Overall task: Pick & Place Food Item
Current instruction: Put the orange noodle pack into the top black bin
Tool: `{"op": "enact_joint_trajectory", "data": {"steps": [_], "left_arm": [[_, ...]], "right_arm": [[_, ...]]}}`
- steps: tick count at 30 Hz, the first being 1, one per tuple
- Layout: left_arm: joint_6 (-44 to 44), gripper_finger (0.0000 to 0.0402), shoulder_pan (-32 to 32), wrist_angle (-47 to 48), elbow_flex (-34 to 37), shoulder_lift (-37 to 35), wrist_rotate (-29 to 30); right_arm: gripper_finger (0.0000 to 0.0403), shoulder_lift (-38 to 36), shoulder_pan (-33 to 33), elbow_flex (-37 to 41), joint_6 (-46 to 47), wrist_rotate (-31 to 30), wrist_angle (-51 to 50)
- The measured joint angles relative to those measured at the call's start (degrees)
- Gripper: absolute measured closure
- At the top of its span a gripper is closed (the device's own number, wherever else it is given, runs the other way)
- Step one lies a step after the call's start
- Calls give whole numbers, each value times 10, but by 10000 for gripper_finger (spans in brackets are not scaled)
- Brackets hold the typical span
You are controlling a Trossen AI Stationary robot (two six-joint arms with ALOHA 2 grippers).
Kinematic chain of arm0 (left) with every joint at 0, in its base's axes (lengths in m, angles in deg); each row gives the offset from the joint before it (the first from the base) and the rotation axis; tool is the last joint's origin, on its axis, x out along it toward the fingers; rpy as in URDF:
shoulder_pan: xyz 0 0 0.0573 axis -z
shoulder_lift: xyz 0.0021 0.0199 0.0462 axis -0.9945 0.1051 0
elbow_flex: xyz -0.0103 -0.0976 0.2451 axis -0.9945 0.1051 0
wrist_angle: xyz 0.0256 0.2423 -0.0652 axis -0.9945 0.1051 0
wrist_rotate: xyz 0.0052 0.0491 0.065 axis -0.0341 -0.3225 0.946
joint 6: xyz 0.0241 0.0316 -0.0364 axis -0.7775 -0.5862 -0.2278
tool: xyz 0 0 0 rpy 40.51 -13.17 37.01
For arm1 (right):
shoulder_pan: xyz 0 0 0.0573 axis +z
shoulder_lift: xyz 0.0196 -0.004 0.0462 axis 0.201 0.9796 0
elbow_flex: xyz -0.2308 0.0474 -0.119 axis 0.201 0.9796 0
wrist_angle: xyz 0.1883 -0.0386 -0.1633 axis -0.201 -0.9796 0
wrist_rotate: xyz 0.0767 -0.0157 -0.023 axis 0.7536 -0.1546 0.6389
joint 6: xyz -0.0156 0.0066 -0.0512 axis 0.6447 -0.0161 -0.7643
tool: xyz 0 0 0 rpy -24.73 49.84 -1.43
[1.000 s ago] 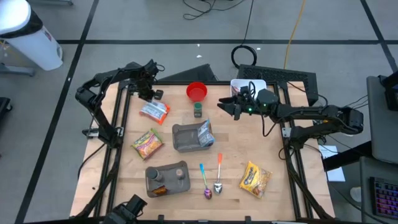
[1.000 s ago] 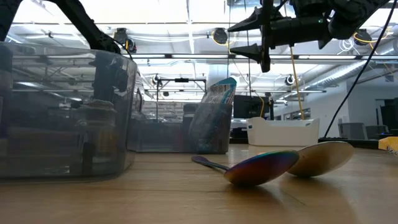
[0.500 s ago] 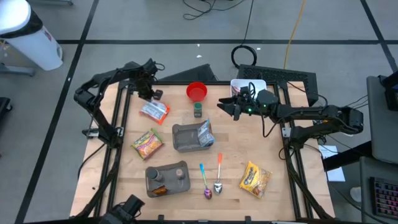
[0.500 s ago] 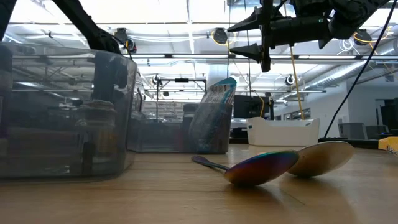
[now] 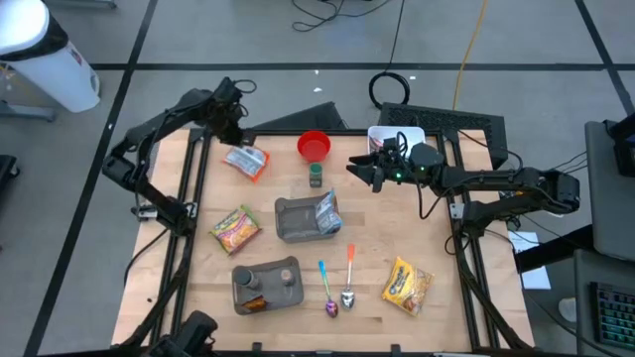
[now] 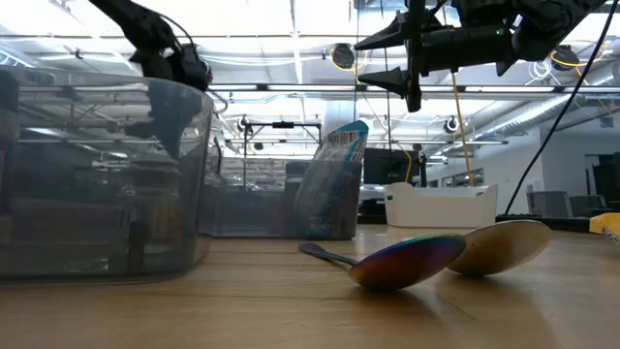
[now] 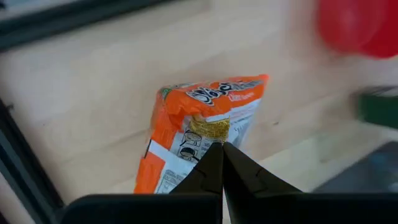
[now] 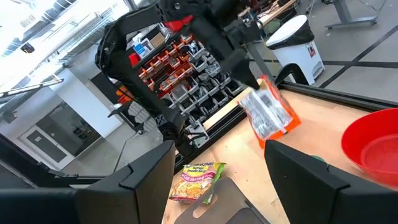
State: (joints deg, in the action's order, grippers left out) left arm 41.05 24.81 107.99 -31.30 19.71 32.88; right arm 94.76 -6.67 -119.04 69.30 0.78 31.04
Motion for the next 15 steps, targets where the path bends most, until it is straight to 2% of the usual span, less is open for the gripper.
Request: {"op": "enact_joint_trajectory", "data": {"steps": [15], "left_arm": [[14,401,4,-1,-82,-71,-26]], "right_arm": [[161,0,0,0,0,0,0]]}}
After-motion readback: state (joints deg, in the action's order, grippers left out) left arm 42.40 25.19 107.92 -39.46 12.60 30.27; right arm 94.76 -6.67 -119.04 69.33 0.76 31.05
